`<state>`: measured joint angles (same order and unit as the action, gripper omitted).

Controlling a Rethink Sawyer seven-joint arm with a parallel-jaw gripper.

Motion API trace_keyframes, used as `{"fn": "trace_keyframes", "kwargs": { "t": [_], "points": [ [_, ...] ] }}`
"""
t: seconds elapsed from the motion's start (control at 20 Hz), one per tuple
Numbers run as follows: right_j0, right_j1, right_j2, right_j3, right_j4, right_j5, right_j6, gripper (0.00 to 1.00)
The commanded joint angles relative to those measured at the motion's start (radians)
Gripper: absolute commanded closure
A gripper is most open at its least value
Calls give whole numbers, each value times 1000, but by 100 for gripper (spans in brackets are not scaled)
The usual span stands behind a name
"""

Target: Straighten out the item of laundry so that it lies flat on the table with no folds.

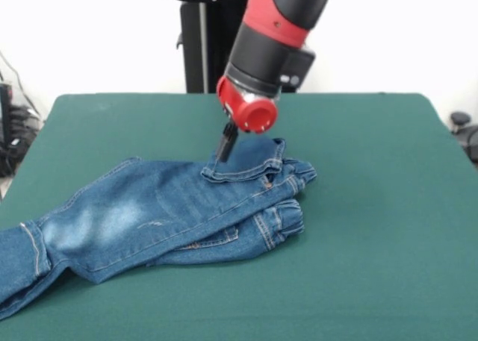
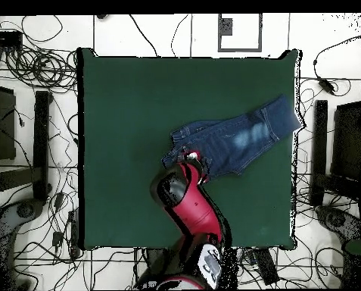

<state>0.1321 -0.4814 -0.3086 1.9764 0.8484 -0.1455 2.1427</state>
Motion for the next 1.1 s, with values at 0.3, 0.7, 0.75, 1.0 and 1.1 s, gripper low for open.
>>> {"fn": "trace_keyframes", "kwargs": {
  "t": [0.3, 0.7, 0.75, 1.0, 1.1],
  "points": [
    [-141, -156, 217, 260, -168, 2, 260, 100],
    [-137, -134, 202, 232, -190, -7, 259, 100],
    [-128, -127, 193, 222, -185, -3, 253, 100],
    [-42, -79, 115, 150, -116, 55, 208, 100],
    [-2, -63, 74, 125, -93, 84, 190, 100]
  ]
}}
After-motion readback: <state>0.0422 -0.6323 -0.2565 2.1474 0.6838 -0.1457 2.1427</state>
